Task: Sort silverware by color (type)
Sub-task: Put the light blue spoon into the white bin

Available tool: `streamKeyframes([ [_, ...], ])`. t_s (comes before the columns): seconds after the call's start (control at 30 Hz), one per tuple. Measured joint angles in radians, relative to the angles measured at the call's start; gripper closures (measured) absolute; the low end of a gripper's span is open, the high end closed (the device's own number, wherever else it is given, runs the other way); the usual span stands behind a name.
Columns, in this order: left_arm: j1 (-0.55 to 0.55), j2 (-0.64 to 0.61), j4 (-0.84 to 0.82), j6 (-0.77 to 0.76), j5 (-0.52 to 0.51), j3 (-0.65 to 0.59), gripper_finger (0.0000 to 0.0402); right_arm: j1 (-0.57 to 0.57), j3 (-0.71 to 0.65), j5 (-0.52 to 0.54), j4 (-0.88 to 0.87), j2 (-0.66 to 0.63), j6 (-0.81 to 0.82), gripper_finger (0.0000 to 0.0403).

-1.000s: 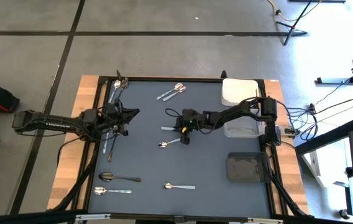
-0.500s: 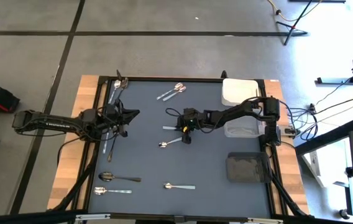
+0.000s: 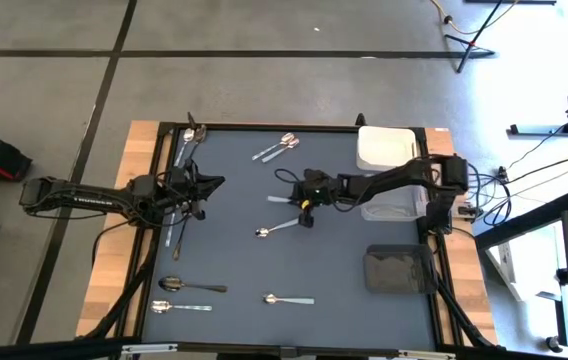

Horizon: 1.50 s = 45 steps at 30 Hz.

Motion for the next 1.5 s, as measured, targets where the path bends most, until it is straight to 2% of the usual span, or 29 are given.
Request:
streamKeyframes([
  [0.27, 0.0, 0.0, 0.0, 0.0, 0.0, 0.0, 0.0391, -0.001, -0.077, 0.09, -0.081, -0.18, -0.002, 0.0389],
  [0.43, 0.001, 0.0, 0.0, 0.0, 0.0, 0.0, 0.0391, -0.013, -0.11, 0.107, -0.129, -0.297, -0.002, 0.0388],
  [1.07, 0.001, 0.0, -0.001, 0.0, -0.005, 0.0, 0.0391, -0.205, -0.259, 0.196, -0.348, -0.77, 0.004, 0.0386],
  [1.3, 0.001, 0.0, -0.001, 0.0, -0.01, 0.0, 0.0391, -0.288, -0.26, 0.202, -0.441, -0.882, 0.004, 0.0386],
  [1.5, 0.001, 0.0, -0.001, 0.0, -0.022, 0.0, 0.0391, -0.37, -0.26, 0.202, -0.501, -0.923, 0.003, 0.0386],
])
